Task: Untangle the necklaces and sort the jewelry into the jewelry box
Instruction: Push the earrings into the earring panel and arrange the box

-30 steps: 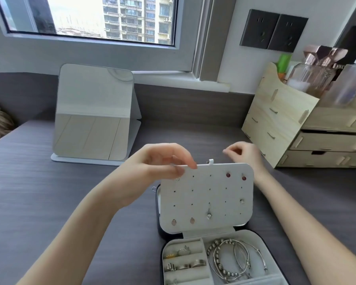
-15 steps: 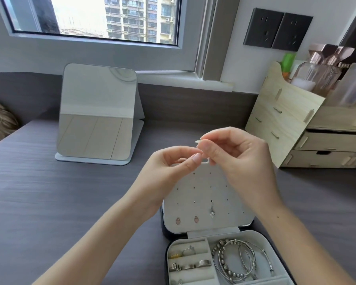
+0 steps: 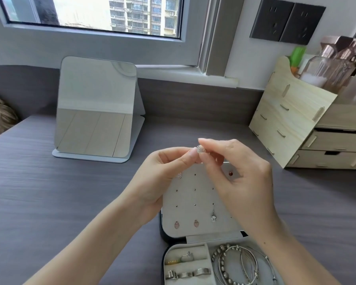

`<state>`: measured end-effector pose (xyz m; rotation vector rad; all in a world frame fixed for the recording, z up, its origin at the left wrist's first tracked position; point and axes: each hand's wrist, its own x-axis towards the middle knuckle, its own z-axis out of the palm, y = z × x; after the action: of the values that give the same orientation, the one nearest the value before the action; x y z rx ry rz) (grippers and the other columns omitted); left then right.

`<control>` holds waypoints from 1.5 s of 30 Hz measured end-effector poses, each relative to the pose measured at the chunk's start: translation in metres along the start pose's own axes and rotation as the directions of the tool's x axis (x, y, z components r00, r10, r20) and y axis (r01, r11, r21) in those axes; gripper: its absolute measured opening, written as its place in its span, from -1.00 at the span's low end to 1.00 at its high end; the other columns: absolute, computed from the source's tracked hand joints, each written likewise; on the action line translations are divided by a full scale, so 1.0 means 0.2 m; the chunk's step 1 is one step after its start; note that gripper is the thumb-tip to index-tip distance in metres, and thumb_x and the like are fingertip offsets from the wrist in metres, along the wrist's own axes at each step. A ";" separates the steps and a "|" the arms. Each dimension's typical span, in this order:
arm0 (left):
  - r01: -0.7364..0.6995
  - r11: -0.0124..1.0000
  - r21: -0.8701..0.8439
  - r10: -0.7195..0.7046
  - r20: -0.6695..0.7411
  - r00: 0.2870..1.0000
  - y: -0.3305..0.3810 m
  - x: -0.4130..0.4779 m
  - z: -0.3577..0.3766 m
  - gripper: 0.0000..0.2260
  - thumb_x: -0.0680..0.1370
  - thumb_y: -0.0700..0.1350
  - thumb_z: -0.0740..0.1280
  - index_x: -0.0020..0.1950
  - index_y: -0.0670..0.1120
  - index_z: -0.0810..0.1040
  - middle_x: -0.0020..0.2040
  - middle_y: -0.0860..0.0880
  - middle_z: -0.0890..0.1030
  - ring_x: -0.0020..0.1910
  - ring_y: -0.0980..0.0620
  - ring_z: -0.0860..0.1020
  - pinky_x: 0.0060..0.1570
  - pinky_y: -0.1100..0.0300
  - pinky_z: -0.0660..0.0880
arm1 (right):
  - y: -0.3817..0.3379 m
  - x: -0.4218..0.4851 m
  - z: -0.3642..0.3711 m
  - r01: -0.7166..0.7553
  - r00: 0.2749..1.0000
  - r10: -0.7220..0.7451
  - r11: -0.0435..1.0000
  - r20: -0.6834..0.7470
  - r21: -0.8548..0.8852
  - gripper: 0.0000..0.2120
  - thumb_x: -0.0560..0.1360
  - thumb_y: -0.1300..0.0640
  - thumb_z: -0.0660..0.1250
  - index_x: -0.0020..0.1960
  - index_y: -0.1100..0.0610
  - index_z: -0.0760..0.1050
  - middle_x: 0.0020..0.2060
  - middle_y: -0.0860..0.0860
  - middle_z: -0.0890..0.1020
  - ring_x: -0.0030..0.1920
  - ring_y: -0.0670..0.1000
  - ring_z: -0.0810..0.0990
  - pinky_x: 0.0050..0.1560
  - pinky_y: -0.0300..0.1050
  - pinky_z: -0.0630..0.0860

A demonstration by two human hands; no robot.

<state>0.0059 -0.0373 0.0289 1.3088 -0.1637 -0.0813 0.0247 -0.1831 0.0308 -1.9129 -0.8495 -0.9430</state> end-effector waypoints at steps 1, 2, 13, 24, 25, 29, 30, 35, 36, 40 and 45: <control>0.005 1.000 -0.006 -0.005 0.011 1.000 0.00 0.00 0.00 -0.80 0.39 0.00 0.37 -0.12 -0.08 0.70 -0.14 -0.04 0.69 -0.12 0.05 0.61 0.00 0.10 0.45 | 0.01 0.00 0.00 0.053 0.999 -0.053 0.998 -0.002 -0.036 -0.85 0.47 0.28 0.39 0.03 0.21 0.62 -0.15 0.00 0.65 -0.15 -0.08 0.60 -0.09 -0.26 0.52; 0.010 1.000 -0.013 -0.009 0.023 1.000 0.01 0.00 0.00 -0.80 0.39 -0.01 0.36 -0.13 -0.08 0.69 -0.15 -0.04 0.69 -0.14 0.07 0.61 -0.05 0.13 0.46 | 0.01 0.00 0.00 0.092 0.996 -0.093 0.994 0.001 -0.066 -0.85 0.47 0.29 0.38 0.04 0.23 0.62 -0.14 0.01 0.65 -0.13 -0.07 0.60 -0.07 -0.24 0.52; -0.115 0.966 0.232 0.116 0.011 0.993 0.01 0.02 -0.01 -0.86 0.46 -0.04 0.34 -0.22 -0.09 0.61 -0.24 0.00 0.60 -0.21 0.09 0.50 -0.10 0.15 0.37 | 0.02 0.00 0.00 0.143 0.987 -0.129 0.978 0.098 -0.151 -0.85 0.52 0.21 0.29 -0.03 0.25 0.61 -0.18 0.03 0.63 -0.15 -0.04 0.56 -0.12 -0.20 0.51; -0.212 0.883 0.419 0.218 0.032 0.975 0.00 0.02 -0.02 -0.84 0.46 -0.12 0.13 -0.25 -0.10 0.45 -0.26 -0.20 0.44 -0.26 -0.15 0.35 -0.19 0.03 0.27 | -0.06 0.02 0.01 -0.293 0.941 0.255 0.943 0.225 0.159 -0.94 0.37 0.14 0.32 -0.26 0.05 0.46 -0.40 -0.13 0.48 -0.34 -0.14 0.43 -0.28 -0.39 0.35; -0.201 0.892 0.404 0.208 0.026 0.978 0.00 0.03 -0.03 -0.84 0.46 -0.12 0.12 -0.29 -0.03 0.44 -0.28 -0.10 0.45 -0.25 -0.13 0.33 -0.19 0.02 0.27 | -0.06 0.03 0.00 -0.345 0.924 0.296 0.918 0.241 0.196 -0.94 0.36 0.10 0.32 -0.27 0.02 0.46 -0.39 -0.14 0.49 -0.35 -0.15 0.43 -0.29 -0.37 0.36; -0.150 0.927 0.344 0.145 0.040 0.989 0.01 0.02 -0.03 -0.84 0.51 -0.04 0.16 -0.23 -0.04 0.44 -0.29 0.05 0.46 -0.28 0.01 0.36 -0.27 0.09 0.29 | -0.05 0.03 -0.05 -0.449 0.874 0.319 0.821 0.367 0.353 -0.95 0.37 0.09 0.41 -0.22 -0.02 0.54 -0.35 -0.11 0.59 -0.32 -0.15 0.52 -0.23 -0.33 0.44; -0.139 0.936 0.322 0.134 0.039 0.990 0.01 0.02 -0.03 -0.83 0.51 -0.03 0.17 -0.22 -0.05 0.46 -0.28 0.03 0.47 -0.29 0.01 0.37 -0.30 0.12 0.30 | -0.05 0.03 -0.06 -0.453 0.868 0.312 0.815 0.386 0.362 -0.94 0.35 0.10 0.43 -0.22 -0.03 0.57 -0.33 -0.10 0.62 -0.30 -0.11 0.55 -0.22 -0.31 0.46; -0.089 0.971 0.224 0.094 -0.013 0.995 0.02 0.02 -0.03 -0.84 0.58 -0.13 0.25 -0.16 -0.14 0.51 -0.27 0.03 0.56 -0.31 0.09 0.48 -0.34 0.27 0.40 | 0.02 -0.05 -0.07 -0.249 0.927 0.213 0.965 0.308 0.084 -0.96 0.32 0.02 0.46 -0.24 -0.05 0.61 -0.29 -0.17 0.61 -0.25 -0.13 0.50 -0.17 -0.29 0.41; -0.079 0.973 0.217 0.086 -0.019 0.996 0.02 0.03 -0.03 -0.84 0.57 -0.13 0.25 -0.15 -0.15 0.53 -0.27 0.03 0.59 -0.31 0.10 0.50 -0.34 0.28 0.42 | 0.02 -0.06 -0.07 -0.171 0.940 0.159 0.985 0.302 0.014 -0.94 0.35 -0.02 0.43 -0.22 -0.05 0.62 -0.26 -0.18 0.59 -0.17 -0.14 0.50 -0.11 -0.25 0.41; -0.052 0.982 0.182 0.056 -0.016 0.998 0.03 0.03 -0.06 -0.85 0.48 -0.05 0.35 -0.20 -0.09 0.62 -0.21 -0.03 0.64 -0.26 0.05 0.54 -0.28 0.18 0.41 | 0.03 -0.08 -0.06 -0.011 0.962 0.068 0.978 0.265 -0.210 -0.88 0.39 -0.09 0.35 -0.21 -0.09 0.63 -0.19 -0.17 0.50 -0.09 -0.06 0.43 -0.07 -0.07 0.30; -0.033 0.992 0.121 0.036 -0.024 0.999 0.04 0.03 -0.07 -0.81 0.42 -0.05 0.33 -0.16 -0.17 0.60 -0.22 -0.05 0.65 -0.26 0.04 0.55 -0.27 0.24 0.47 | 0.05 -0.07 -0.07 -0.075 0.961 0.133 0.969 0.242 -0.235 -0.88 0.38 -0.16 0.32 -0.19 -0.17 0.60 -0.18 -0.21 0.42 -0.08 -0.10 0.40 0.00 -0.16 0.21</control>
<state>0.0135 -0.0231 0.0341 1.4265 -0.1712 -0.0252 0.0211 -0.2019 0.0203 -2.2887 -0.8049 -0.7632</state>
